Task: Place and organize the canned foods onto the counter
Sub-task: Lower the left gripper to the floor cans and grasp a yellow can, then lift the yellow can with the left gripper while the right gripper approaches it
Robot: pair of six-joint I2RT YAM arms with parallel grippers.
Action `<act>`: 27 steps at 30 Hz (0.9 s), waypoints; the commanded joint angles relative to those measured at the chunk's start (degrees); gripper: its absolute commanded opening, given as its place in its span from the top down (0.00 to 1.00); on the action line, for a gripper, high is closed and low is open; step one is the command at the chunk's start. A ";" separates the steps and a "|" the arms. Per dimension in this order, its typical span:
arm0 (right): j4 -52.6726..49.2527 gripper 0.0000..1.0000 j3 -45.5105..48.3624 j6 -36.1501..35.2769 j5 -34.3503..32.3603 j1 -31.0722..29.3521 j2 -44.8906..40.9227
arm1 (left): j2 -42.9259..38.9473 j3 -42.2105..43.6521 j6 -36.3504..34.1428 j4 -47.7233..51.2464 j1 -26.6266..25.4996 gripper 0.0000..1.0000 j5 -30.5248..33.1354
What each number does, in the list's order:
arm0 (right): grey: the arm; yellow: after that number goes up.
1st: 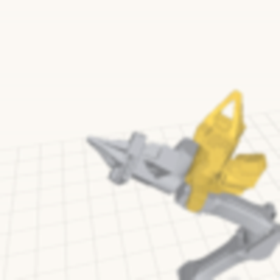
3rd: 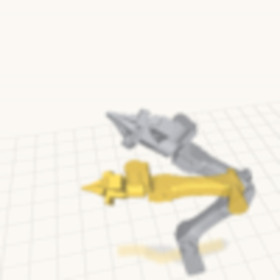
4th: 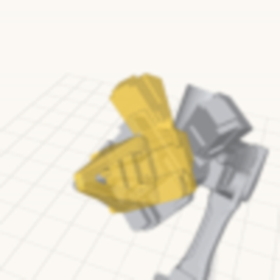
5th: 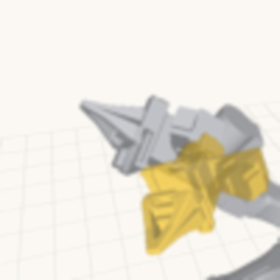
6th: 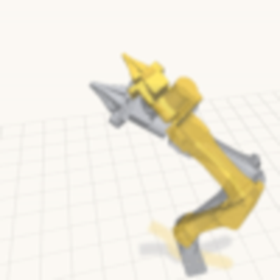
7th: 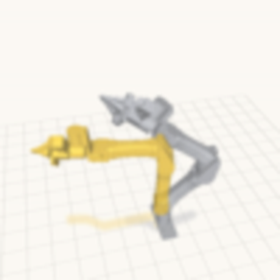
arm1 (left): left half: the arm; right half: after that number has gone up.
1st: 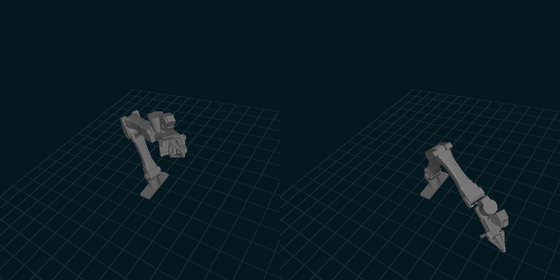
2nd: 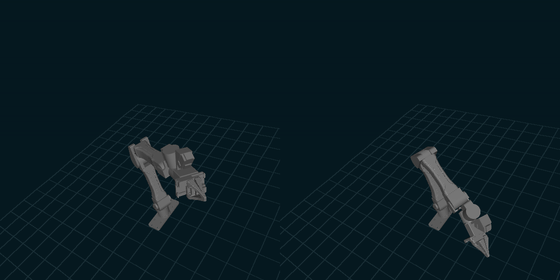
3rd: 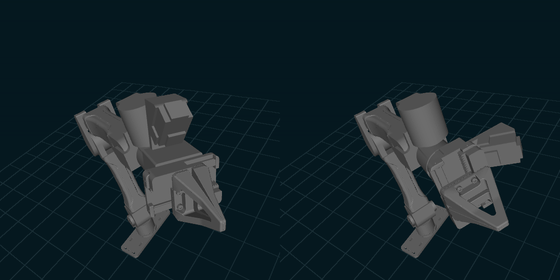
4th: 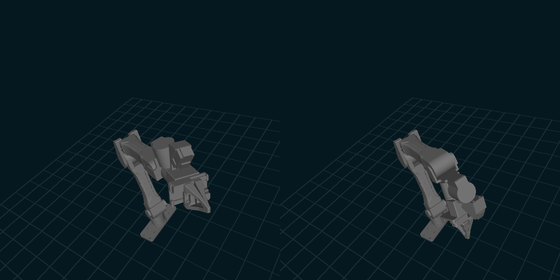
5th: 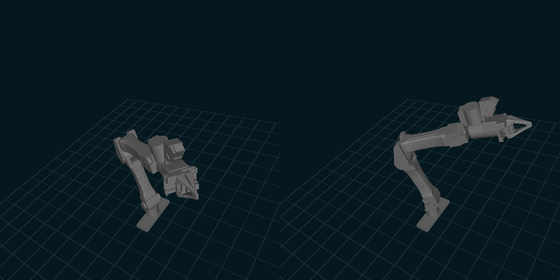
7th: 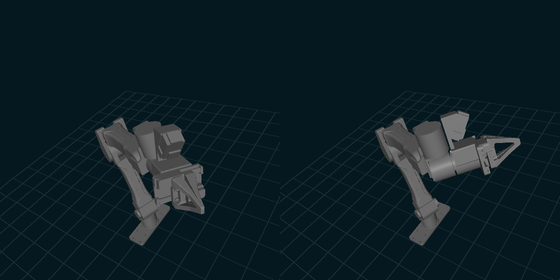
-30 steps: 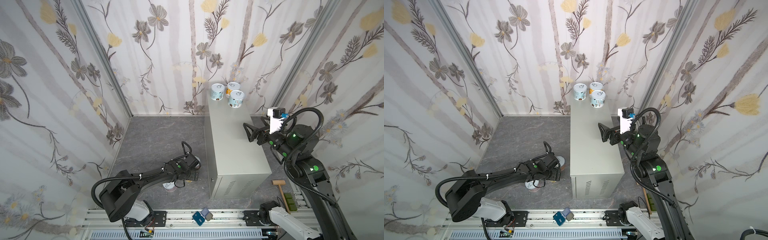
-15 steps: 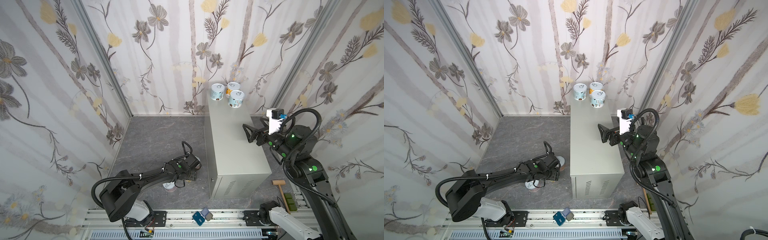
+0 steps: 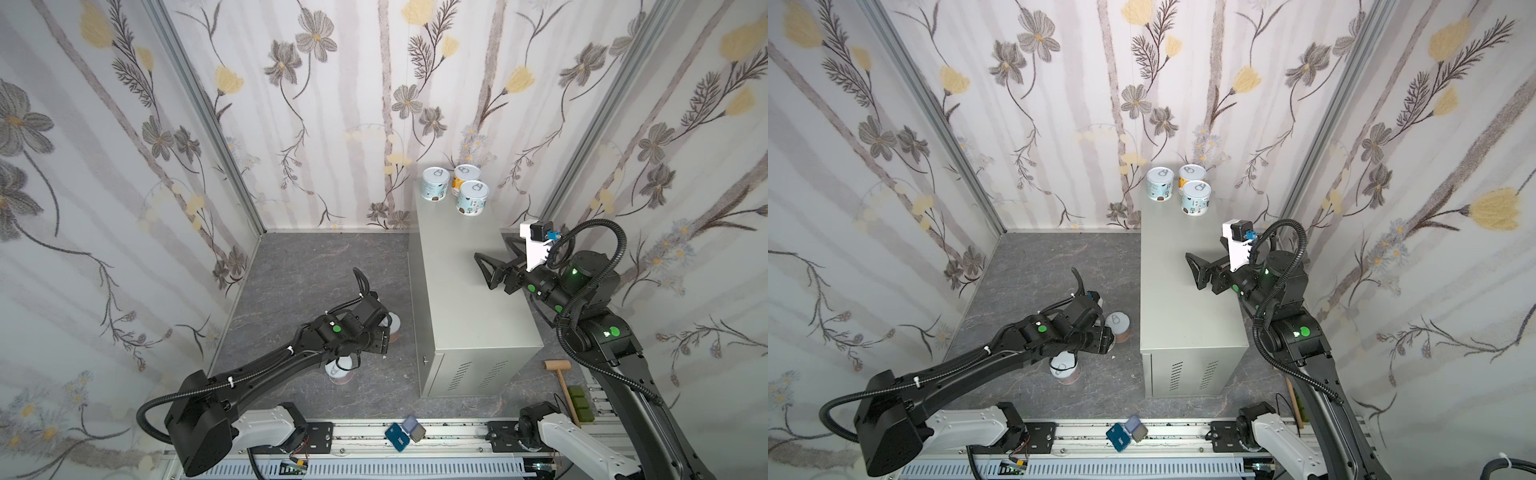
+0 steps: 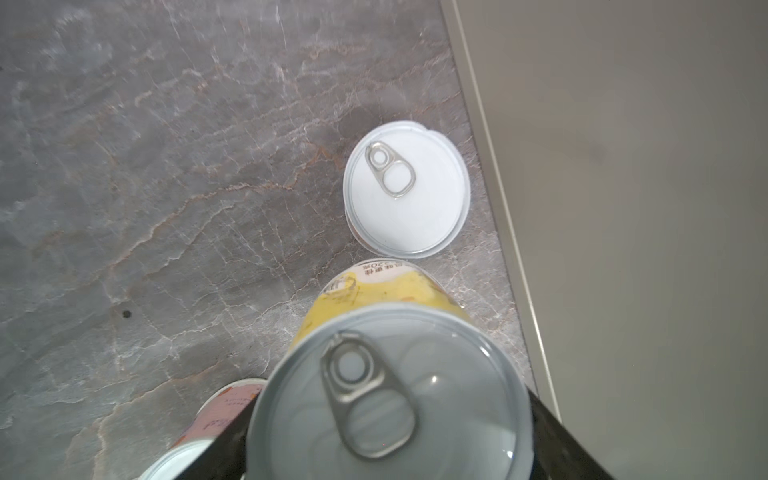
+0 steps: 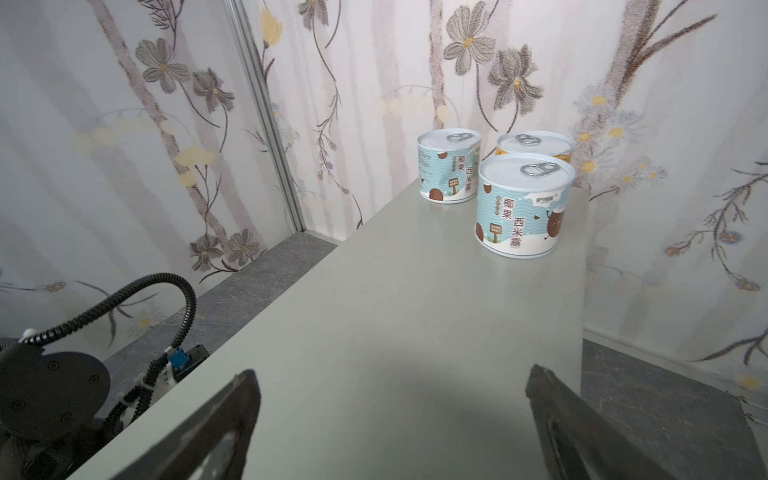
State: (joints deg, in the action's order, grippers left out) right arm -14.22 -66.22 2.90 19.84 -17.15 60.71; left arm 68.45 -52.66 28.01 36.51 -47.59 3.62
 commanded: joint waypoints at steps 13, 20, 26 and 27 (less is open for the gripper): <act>-4.63 0.00 -4.78 -14.09 1.69 -17.71 5.09 | -10.09 -18.47 -12.35 10.03 11.04 0.56 -23.80; -10.45 0.00 -9.85 -18.63 -0.73 -26.03 7.86 | -9.06 -28.82 -16.03 13.47 13.02 0.57 -31.19; -13.79 0.00 -13.21 -22.03 -8.80 -36.16 10.86 | -7.85 -35.88 -17.46 14.44 13.67 0.57 -36.49; -13.73 0.00 -13.75 -22.14 -10.19 -37.39 11.28 | -7.67 -36.50 -17.42 14.43 13.62 0.57 -36.87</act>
State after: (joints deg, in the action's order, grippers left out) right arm -26.63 -78.72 -16.60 15.35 -52.38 71.16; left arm 60.40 -87.50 12.08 52.14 -34.06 -29.02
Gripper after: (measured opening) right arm 0.995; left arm 0.736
